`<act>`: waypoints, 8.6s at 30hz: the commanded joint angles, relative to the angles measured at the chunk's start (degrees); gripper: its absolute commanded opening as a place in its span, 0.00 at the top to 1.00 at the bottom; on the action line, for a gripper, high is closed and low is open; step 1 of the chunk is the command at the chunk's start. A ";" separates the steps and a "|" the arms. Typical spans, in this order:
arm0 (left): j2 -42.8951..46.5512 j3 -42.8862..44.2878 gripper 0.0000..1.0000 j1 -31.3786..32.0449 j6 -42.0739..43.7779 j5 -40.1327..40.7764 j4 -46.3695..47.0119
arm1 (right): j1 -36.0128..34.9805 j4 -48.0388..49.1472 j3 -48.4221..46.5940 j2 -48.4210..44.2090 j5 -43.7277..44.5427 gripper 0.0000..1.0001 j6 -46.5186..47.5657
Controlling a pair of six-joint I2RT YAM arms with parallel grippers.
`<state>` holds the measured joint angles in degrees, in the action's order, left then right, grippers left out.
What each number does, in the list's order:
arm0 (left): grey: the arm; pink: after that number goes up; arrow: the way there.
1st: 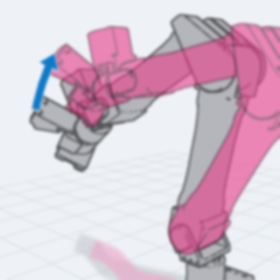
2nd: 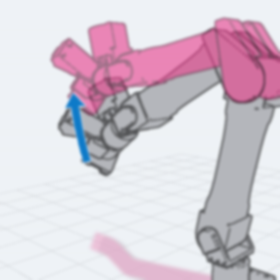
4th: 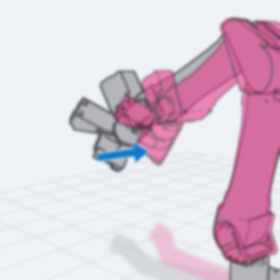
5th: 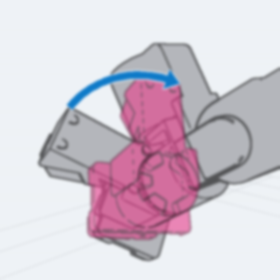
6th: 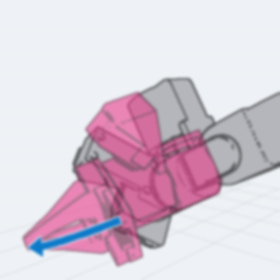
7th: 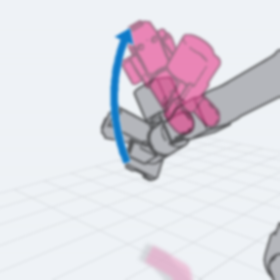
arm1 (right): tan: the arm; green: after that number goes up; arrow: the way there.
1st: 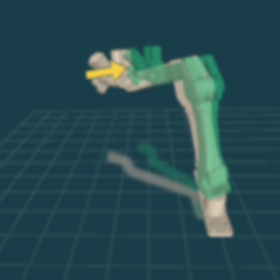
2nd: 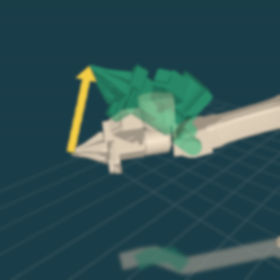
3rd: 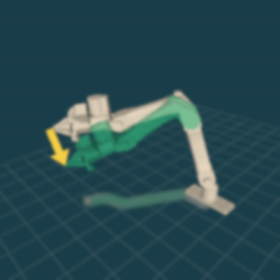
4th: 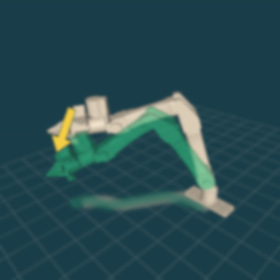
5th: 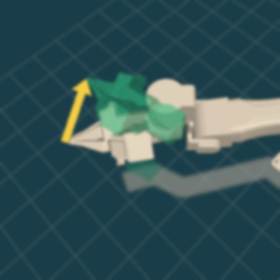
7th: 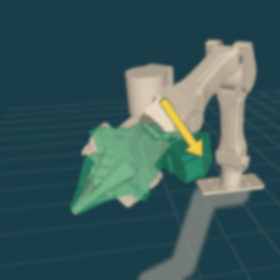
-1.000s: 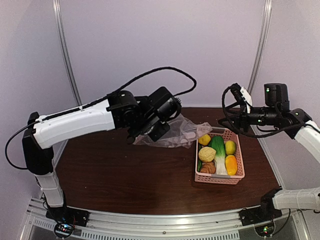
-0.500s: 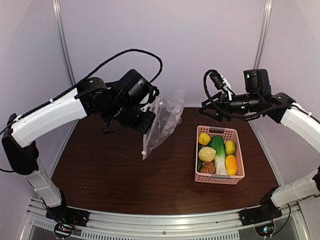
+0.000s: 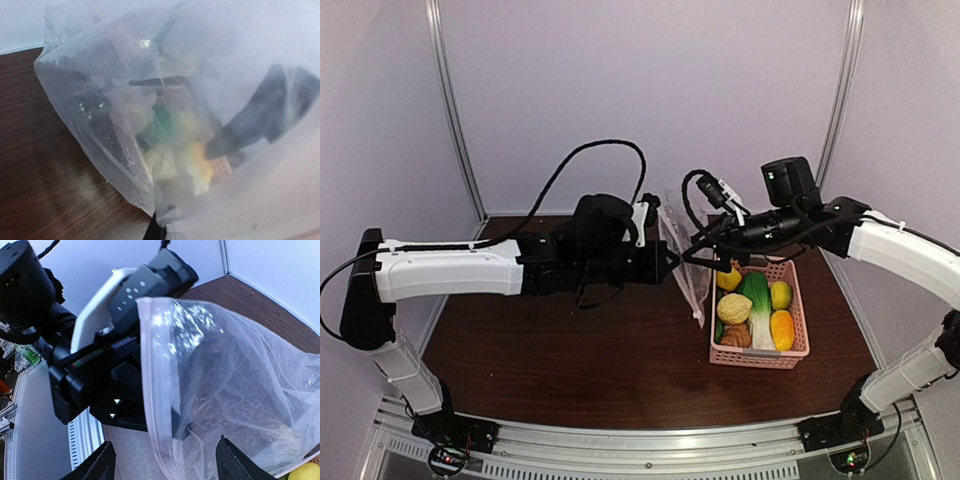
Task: Place the food in the zip-top bag and seal the zipper
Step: Open the zipper food storage bag, then pick up the fake fruit from the bin, then place the fake fruit in the zipper food storage bag, then pick up the fake fruit from the bin, then place the fake fruit in the zipper food storage bag.
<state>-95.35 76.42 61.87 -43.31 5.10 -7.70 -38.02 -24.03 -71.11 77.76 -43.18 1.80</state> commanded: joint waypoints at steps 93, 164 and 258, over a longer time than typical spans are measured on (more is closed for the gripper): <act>-9.94 14.36 1.00 -4.58 8.76 -11.33 -17.97 | 15.17 -18.07 6.07 11.27 14.86 0.42 26.85; -7.13 14.70 1.00 -4.58 -0.63 -15.79 -4.04 | 3.55 -17.57 -18.19 11.27 14.44 0.14 5.36; -5.72 13.16 1.00 -7.90 0.26 -18.84 -7.07 | 3.24 -20.45 -14.67 6.82 -11.35 0.58 14.48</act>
<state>-102.08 88.09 53.84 -42.37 -12.49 -16.60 -34.50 -46.92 -83.55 83.42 -54.02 18.61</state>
